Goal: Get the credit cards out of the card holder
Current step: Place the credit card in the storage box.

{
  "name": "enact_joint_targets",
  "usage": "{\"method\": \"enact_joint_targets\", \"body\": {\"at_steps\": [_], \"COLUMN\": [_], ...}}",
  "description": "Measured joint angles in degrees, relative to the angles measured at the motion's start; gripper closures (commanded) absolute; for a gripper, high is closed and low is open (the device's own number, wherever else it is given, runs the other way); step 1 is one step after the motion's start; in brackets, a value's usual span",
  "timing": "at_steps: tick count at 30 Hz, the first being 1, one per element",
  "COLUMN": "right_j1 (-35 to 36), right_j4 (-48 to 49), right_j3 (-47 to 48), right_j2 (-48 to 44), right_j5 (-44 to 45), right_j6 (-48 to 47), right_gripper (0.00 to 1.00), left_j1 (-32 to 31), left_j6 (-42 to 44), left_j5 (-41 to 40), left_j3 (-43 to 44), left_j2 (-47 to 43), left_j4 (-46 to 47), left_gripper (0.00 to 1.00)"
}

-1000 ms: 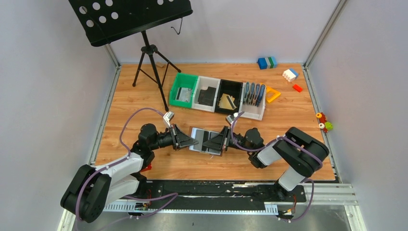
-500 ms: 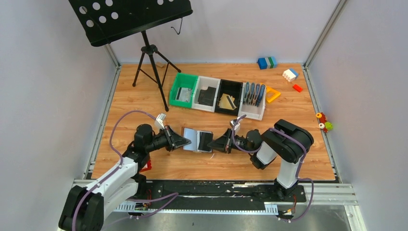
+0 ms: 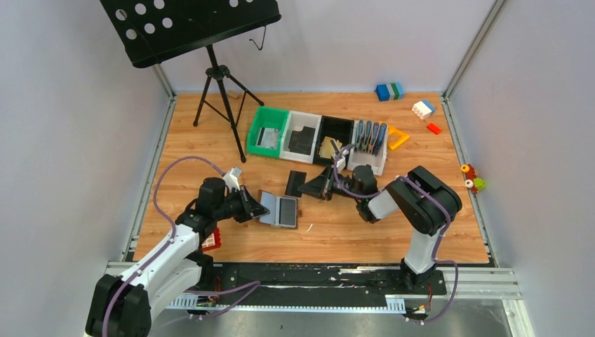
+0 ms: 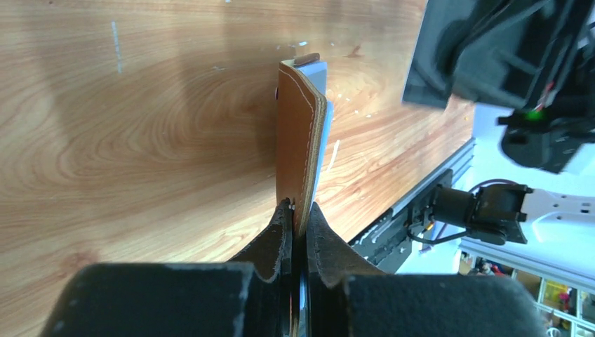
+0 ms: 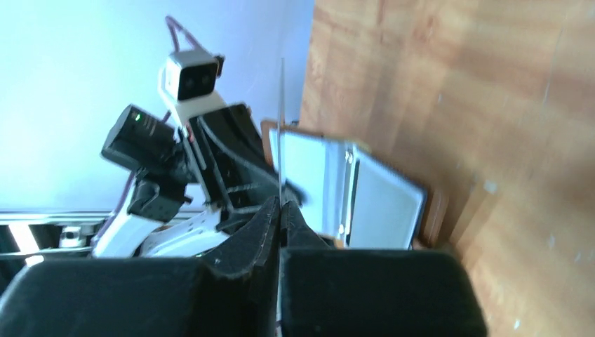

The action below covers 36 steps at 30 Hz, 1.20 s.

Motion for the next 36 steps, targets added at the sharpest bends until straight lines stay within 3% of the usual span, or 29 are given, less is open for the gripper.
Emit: {"method": "enact_joint_targets", "body": {"at_steps": [9, 16, 29, 31, 36], "right_j1": [-3.0, -4.9, -4.9, -4.9, -4.9], "right_j4": [-33.2, -55.8, -80.0, -82.4, -87.2], "right_j3": [23.1, 41.5, 59.3, 62.6, 69.4], "right_j2": [-1.6, 2.6, 11.5, 13.5, 17.9], "right_j5": [1.0, 7.5, 22.0, 23.7, 27.1], "right_j6": [-15.7, -27.6, -39.5, -40.7, -42.7], "right_gripper": [1.00, 1.00, 1.00, 0.95, 0.68], "left_j1": [0.0, 0.0, 0.0, 0.0, 0.0], "left_j6": [3.2, 5.7, 6.1, 6.1, 6.1], "left_j5": [-1.1, -2.7, -3.1, -3.1, -3.3], "left_j3": [0.2, 0.9, 0.9, 0.9, 0.9], "left_j2": [1.7, 2.8, 3.1, 3.1, 3.1], "left_j4": [-2.0, -3.0, -2.9, -2.8, -2.6], "left_gripper": [0.92, 0.93, 0.92, 0.92, 0.92]}}
